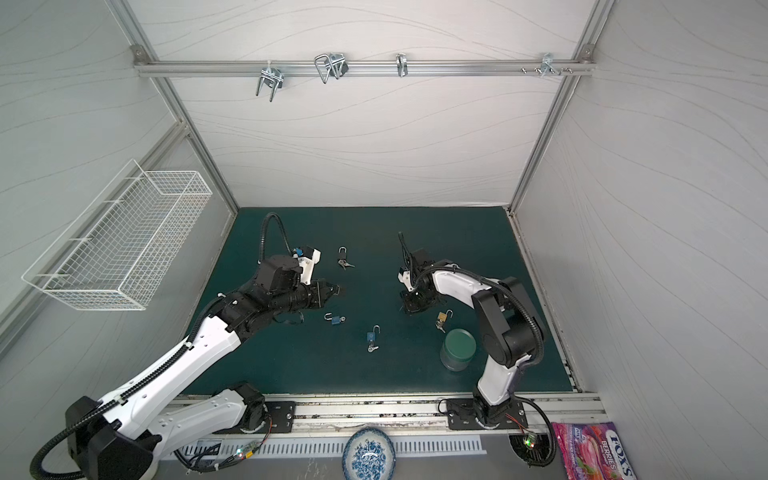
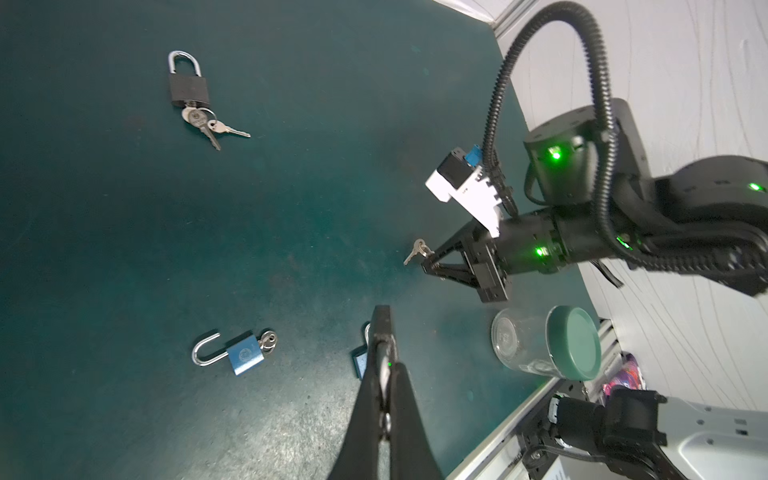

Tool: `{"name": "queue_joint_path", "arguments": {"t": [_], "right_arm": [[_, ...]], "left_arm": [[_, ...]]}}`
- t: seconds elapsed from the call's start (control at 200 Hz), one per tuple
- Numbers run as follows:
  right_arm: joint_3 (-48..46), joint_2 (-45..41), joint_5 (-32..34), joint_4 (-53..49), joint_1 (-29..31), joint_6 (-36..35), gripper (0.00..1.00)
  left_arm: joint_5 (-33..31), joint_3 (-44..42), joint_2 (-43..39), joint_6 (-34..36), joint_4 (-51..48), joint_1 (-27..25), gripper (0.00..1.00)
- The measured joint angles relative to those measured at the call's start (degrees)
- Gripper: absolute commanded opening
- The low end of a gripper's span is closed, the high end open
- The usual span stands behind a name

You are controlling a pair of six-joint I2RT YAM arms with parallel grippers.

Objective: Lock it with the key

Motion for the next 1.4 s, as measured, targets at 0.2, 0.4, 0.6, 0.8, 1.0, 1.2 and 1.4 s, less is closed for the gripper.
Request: {"name": "queue_joint_path", "arguments": {"t": [0.2, 0.4, 0.6, 0.8, 1.0, 1.2, 1.4], "right_arm": [[1.9, 2.3, 2.2, 0.2, -2.4, -0.8, 0.07], [2.8, 2.8, 5.2, 1.1, -3.0, -1.2, 0.32], [2.6, 1.2, 7.7, 1.6, -3.0, -1.2, 0.56], [-1.9, -14.8, 10.8, 4.1, -2.5, -1.5, 0.71], [-7.1, -35.3, 8.2, 10.8, 1.9, -6.2, 0.95], [-11.5, -46.8, 1.2, 19.9, 3.8, -10.0, 0.99], [-9.4, -48.6, -9.9, 22.2, 5.3, -16.8, 0.99]], "left_arm": [[2.6, -0.2, 0.1, -0.2, 0.4, 0.0, 0.0], [4.4, -0.2, 0.3, -0.9, 0.4, 0.0, 0.0], [7.7, -0.2, 0.5, -2.0, 0.5, 1.5, 0.0], [15.6, -2.8, 0.4, -6.6, 6.5, 8.4, 0.0], [22.5, -3.5, 0.4, -9.9, 11.4, 10.7, 0.0], [28.2, -3.5, 1.3, -12.2, 16.4, 10.7, 0.0], [31.8, -3.5, 1.9, -13.7, 20.6, 9.6, 0.0]]}}
